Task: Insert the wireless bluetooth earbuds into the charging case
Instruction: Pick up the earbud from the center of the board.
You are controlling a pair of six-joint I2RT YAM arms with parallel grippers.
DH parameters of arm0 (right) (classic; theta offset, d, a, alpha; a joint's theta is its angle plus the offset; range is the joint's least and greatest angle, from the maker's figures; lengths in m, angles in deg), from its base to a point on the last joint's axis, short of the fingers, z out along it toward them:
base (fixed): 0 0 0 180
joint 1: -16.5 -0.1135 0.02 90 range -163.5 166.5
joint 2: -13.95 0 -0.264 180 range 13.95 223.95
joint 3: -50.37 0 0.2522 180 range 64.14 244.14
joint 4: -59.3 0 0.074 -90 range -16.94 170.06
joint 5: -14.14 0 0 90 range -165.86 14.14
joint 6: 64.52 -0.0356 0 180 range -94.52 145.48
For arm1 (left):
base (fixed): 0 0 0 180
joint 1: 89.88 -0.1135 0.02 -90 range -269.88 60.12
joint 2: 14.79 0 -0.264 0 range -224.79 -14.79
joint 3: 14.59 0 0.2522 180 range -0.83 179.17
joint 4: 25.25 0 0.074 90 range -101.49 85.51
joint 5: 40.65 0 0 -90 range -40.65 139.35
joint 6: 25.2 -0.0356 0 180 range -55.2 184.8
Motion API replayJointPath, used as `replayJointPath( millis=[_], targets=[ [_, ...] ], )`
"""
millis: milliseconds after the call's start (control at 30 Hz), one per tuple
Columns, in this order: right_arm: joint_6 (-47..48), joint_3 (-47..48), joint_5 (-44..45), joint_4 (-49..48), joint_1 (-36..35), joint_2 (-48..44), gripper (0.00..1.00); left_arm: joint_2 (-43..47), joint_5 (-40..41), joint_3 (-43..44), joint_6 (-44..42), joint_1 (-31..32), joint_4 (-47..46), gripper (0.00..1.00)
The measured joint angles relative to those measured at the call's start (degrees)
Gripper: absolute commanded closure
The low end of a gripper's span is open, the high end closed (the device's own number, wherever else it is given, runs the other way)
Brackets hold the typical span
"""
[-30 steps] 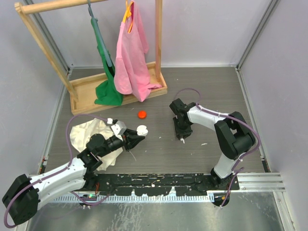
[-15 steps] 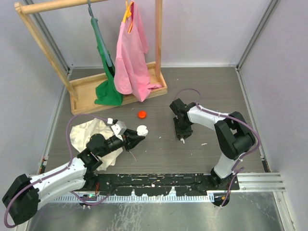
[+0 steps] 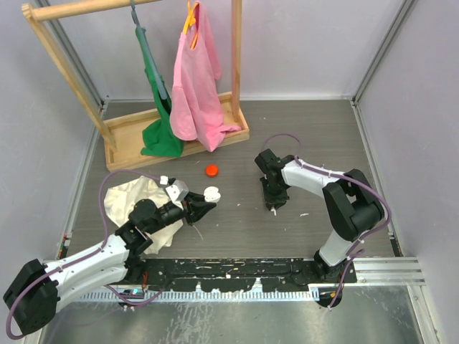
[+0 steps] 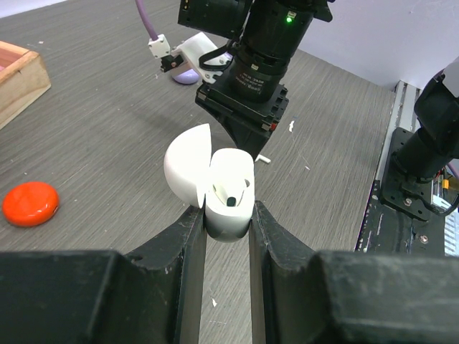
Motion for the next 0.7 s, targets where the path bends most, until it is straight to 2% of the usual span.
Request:
replayJointPath(
  millis=[267,700],
  targets=[
    [0.0,-1.4,0.22,0.17,-0.79,-2.23,0.78,0.0,0.0,0.0,0.0,0.0,0.0,1.0],
    [1.36,-1.4,1.79,-3.41,-7.48,-12.76,0.78,0.39,0.0,0.0,-0.15,0.0,0.02,1.0]
  ],
)
